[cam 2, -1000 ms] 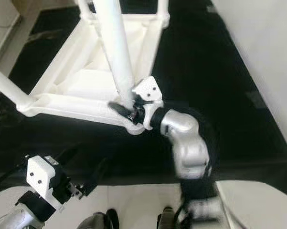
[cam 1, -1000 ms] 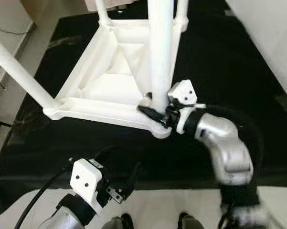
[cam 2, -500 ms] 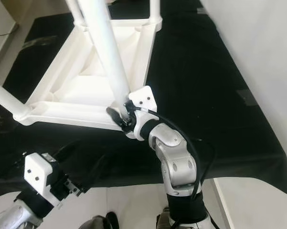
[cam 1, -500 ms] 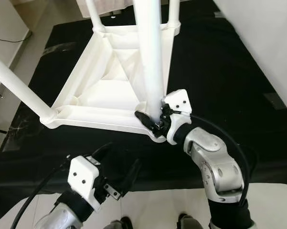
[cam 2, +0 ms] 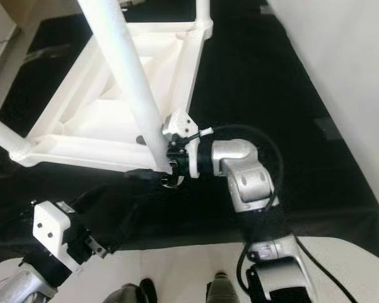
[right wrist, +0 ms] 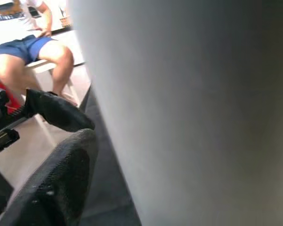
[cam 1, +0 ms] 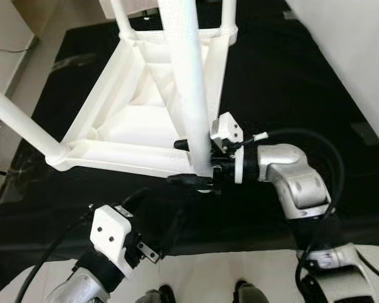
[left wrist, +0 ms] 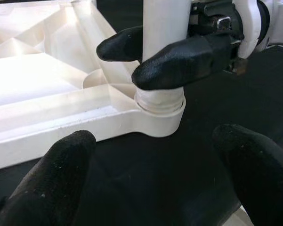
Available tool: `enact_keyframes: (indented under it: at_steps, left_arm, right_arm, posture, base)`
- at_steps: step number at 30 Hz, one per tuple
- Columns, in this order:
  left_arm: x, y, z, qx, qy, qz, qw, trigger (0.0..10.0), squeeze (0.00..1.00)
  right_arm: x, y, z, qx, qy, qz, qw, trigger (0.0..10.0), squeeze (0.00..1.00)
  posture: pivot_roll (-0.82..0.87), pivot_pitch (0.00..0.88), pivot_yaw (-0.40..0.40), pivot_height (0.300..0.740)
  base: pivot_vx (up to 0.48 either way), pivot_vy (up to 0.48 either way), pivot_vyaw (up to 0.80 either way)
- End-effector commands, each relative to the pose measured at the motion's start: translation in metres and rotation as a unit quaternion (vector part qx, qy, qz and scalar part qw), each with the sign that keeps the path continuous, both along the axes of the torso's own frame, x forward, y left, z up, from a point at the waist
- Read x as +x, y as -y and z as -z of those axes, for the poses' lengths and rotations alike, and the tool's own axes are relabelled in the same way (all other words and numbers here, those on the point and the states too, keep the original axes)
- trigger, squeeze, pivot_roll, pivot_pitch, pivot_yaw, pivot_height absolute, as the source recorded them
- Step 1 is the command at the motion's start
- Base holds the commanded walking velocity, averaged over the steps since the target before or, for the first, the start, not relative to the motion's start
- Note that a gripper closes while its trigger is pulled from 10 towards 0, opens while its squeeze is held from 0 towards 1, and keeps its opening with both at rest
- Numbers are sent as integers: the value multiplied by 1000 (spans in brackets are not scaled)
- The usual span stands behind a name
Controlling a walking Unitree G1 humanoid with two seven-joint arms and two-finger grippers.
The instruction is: Building children table
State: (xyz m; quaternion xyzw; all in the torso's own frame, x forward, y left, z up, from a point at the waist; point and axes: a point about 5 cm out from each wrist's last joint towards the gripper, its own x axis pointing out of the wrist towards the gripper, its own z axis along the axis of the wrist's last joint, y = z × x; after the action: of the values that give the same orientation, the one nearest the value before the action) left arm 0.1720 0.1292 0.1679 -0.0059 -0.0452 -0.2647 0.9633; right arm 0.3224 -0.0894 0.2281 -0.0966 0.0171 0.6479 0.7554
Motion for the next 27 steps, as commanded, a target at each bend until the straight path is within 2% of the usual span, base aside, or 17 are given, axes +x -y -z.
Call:
enact_keyframes:
  at_steps: [1, 6, 9, 11, 12, 13, 14, 15, 16, 17, 18, 19, 20, 21, 23, 24, 27]
  left_arm:
    - [-3, 0, 3, 5, -9, -5, 1000, 10000, 0]
    - [-5, 1, 3, 4, -10, -5, 1000, 10000, 0]
    - [-5, 2, 3, 2, -11, -4, 1000, 10000, 0]
    - [-5, 2, 3, 2, -11, -4, 1000, 10000, 0]
    - [-5, 2, 3, 1, -11, -4, 1000, 10000, 0]
    - [-5, 2, 3, 1, -11, -4, 1000, 10000, 0]
    - [-5, 2, 3, 1, -10, -4, 1000, 10000, 0]
    - [-6, 1, 3, 1, -10, -5, 1000, 10000, 0]
    - [-6, 1, 3, 1, -10, -5, 1000, 10000, 0]
    - [-5, -1, 3, 2, -10, -6, 1000, 10000, 0]
    - [-5, -1, 3, 2, -10, -6, 1000, 10000, 0]
    - [-4, -1, 3, 3, -10, -4, 1000, 10000, 0]
    - [-4, -1, 3, 3, -10, -4, 1000, 10000, 0]
    - [-4, -1, 3, 4, -10, -2, 1000, 10000, 0]
    - [-3, -2, 4, 6, -10, -1, 1000, 10000, 0]
    - [-2, -2, 4, 7, -10, -1, 1000, 10000, 0]
    - [-1, -2, 5, 9, -9, -1, 1000, 10000, 0]
  right_arm:
    - [-1, -12, 7, -3, -21, -46, 999, 0, 0]
    - [1, -9, 6, -1, -22, -59, 998, 0, 0]
    - [3, 2, 3, 3, 10, -5, 1000, 0, 0]
    - [3, 2, 3, 3, 10, -5, 1000, 0, 0]
    - [4, 5, 3, 1, 14, 22, 1000, 0, 0]
    - [4, 5, 3, 1, 14, 22, 1000, 0, 0]
    - [4, 9, 7, 13, 10, 92, 996, 0, 0]
    - [-2, 7, 17, 29, 12, 202, 979, 0, 0]
    - [-2, 7, 17, 29, 12, 202, 979, 0, 0]
    - [-12, 12, 38, 8, -11, 365, 931, 0, 0]
    - [-12, 12, 38, 8, -11, 365, 931, 0, 0]
    - [-30, 13, 49, -10, -5, 451, 892, 0, 0]
    - [-30, 13, 49, -10, -5, 451, 892, 0, 0]
    - [-40, 8, 52, -18, 0, 484, 875, 0, 0]
    - [-44, 1, 52, -16, 3, 484, 875, 0, 0]
    - [-43, -5, 50, -10, 7, 466, 885, 0, 0]
    - [-38, -10, 48, -3, 5, 453, 891, 0, 0]
  posture:
    - [-31, 280, 106, 740]
    - [-29, 285, 105, 740]
    - [-32, 290, 97, 740]
    - [-32, 290, 97, 740]
    - [-32, 290, 97, 740]
    - [-32, 290, 97, 740]
    - [-30, 292, 91, 740]
    - [-31, 292, 95, 740]
    - [-31, 292, 95, 740]
    - [-37, 293, 105, 740]
    - [-37, 293, 105, 740]
    - [-32, 289, 111, 740]
    - [-32, 289, 111, 740]
    - [-39, 283, 117, 740]
    - [-38, 277, 119, 740]
    - [-36, 276, 117, 740]
    - [-32, 270, 109, 740]
  base:
    - [0, 0, 0]
    - [0, 0, 0]
    - [0, 0, 0]
    - [0, 0, 0]
    - [0, 0, 0]
    - [0, 0, 0]
    - [0, 0, 0]
    - [0, 0, 0]
    - [0, 0, 0]
    - [0, 0, 0]
    - [0, 0, 0]
    - [0, 0, 0]
    - [0, 0, 0]
    - [0, 0, 0]
    - [0, 0, 0]
    - [0, 0, 0]
    - [0, 0, 0]
